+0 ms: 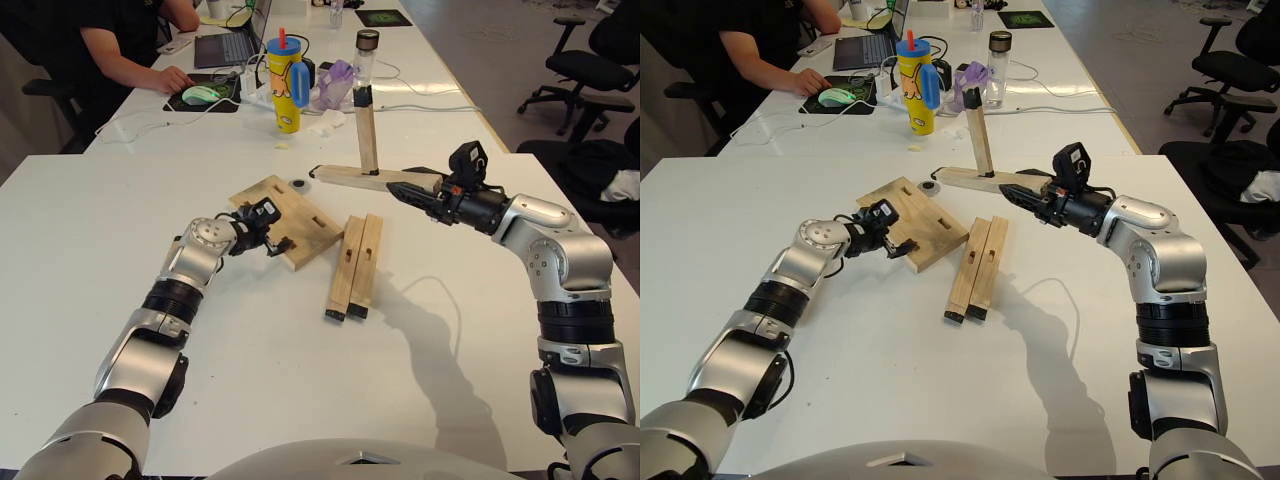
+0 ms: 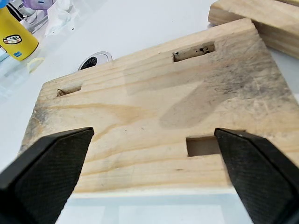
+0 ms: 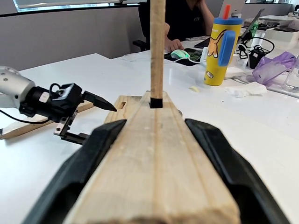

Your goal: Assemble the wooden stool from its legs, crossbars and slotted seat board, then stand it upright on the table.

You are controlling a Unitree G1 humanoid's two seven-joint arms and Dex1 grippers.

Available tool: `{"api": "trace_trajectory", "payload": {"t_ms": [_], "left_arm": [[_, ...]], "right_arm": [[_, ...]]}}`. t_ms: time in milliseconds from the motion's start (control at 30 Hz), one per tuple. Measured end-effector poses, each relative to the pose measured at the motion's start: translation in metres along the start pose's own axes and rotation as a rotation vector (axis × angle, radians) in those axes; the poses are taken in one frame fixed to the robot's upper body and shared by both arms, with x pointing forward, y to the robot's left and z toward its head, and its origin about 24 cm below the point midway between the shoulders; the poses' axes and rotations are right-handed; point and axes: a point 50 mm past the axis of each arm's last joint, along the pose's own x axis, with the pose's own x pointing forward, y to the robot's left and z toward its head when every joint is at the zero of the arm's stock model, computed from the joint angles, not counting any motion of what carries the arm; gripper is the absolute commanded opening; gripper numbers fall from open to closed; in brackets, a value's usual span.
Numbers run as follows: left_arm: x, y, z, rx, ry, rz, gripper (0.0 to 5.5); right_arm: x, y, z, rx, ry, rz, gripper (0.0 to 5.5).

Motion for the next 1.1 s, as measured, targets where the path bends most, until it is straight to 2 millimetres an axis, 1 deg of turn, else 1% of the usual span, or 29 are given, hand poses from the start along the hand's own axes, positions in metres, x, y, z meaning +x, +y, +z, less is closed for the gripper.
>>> {"api": "trace_trajectory", "payload": {"t_ms": [100,167,300,400,533,600,700,767,833,900,933,1000,1033,1067,1100], "left_arm": [[-0.001,0.004,0.006,0.067,0.065,-0.038,4.8],[-0.005,0.006,0.007,0.146,0.119,-0.084,4.8],[-0.023,0.01,-0.001,0.234,0.185,-0.177,4.8],[-0.036,0.007,-0.008,0.261,0.184,-0.225,4.8],[-0.053,-0.005,-0.018,0.279,0.135,-0.36,4.8],[-0.058,-0.01,-0.024,0.271,0.1,-0.408,4.8],[-0.062,-0.011,-0.029,0.218,0.04,-0.401,4.8],[-0.065,-0.012,-0.033,0.118,-0.016,-0.359,4.8],[-0.072,-0.008,-0.025,0.026,-0.122,-0.294,4.8],[-0.086,0.005,-0.004,-0.028,-0.253,-0.191,4.8],[-0.092,0.01,0.009,-0.048,-0.331,-0.123,4.8],[-0.091,0.014,0.028,-0.084,-0.433,-0.005,4.8],[-0.088,0.013,0.034,-0.101,-0.46,0.03,4.8],[-0.08,0.01,0.043,-0.122,-0.488,0.086,4.8],[-0.075,0.006,0.046,-0.128,-0.491,0.101,4.8]], "right_arm": [[0.0,0.0,0.0,-0.003,0.001,-0.005,2.03],[0.0,-0.001,0.0,-0.009,0.005,-0.011,2.03],[-0.002,-0.002,0.0,-0.024,0.018,-0.021,2.03],[-0.003,-0.001,0.0,-0.034,0.032,0.006,2.03],[-0.009,0.001,0.0,-0.078,0.101,0.107,2.03],[-0.014,0.0,0.001,-0.099,0.138,0.166,2.03],[-0.018,-0.002,0.006,-0.118,0.169,0.229,2.03],[-0.018,-0.004,0.011,-0.132,0.164,0.236,2.03],[-0.018,-0.004,0.011,-0.133,0.164,0.245,2.03],[-0.018,-0.004,0.011,-0.132,0.163,0.256,2.03],[-0.019,-0.003,0.012,-0.134,0.165,0.264,2.03],[-0.019,-0.001,0.013,-0.14,0.164,0.284,2.03],[-0.019,0.0,0.013,-0.141,0.165,0.29,2.03],[-0.018,0.001,0.012,-0.14,0.171,0.301,2.03],[-0.017,0.001,0.012,-0.139,0.174,0.308,2.03]]}}
